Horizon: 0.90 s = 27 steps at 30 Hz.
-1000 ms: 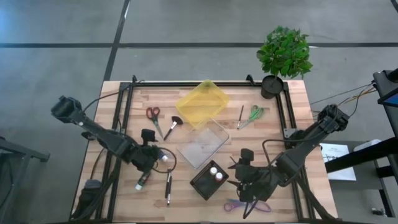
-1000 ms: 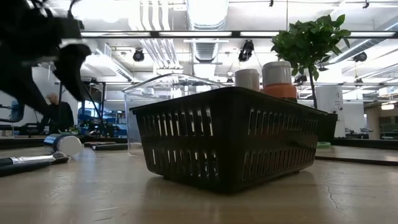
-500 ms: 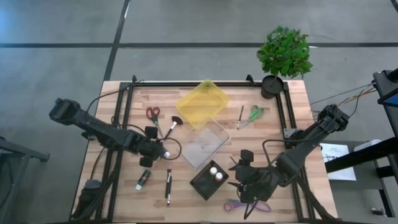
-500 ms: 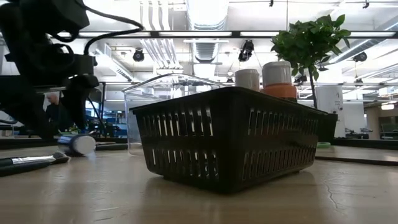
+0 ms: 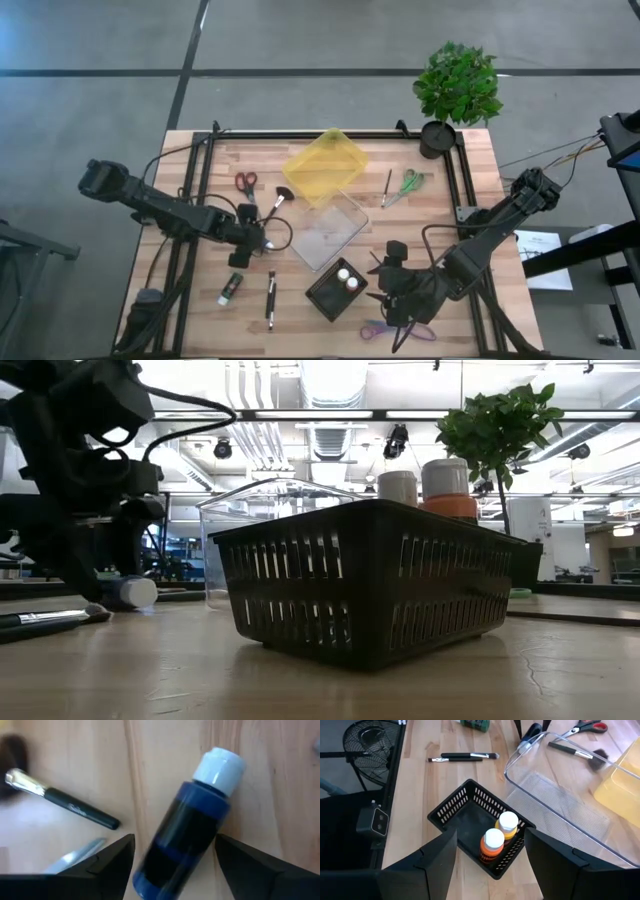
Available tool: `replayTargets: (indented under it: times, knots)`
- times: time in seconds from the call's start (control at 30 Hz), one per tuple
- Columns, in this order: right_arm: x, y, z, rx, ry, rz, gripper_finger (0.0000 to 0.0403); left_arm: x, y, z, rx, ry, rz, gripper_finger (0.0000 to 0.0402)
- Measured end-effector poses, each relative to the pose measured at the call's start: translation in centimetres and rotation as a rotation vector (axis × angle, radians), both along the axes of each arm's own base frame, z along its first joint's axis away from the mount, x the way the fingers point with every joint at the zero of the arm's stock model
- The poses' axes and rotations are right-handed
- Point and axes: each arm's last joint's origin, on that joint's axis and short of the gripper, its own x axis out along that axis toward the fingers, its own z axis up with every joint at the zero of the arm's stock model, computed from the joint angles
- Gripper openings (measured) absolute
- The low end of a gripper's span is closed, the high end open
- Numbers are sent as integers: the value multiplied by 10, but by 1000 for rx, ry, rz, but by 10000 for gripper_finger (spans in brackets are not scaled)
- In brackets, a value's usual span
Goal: Pick & Place Paint Supplies
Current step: Put the blue paint bottle into the black bin
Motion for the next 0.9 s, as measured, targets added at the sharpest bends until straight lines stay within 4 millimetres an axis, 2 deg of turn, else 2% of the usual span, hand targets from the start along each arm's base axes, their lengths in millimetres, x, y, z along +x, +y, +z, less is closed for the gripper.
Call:
replayTargets:
  times: [0.3,0.63,0.77,0.9]
  knots:
    - [1,1,-1,-2,3,0,232,0,-1,-1,-75,-9,78,220]
    - [1,1,-2,2,6,1,232,1,-2,0,-82,-20,75,156]
    - [1,1,-2,2,6,1,232,2,-2,0,-106,-19,67,157]
    - [0,2,-2,2,6,6,232,1,-2,0,-108,-18,68,186]
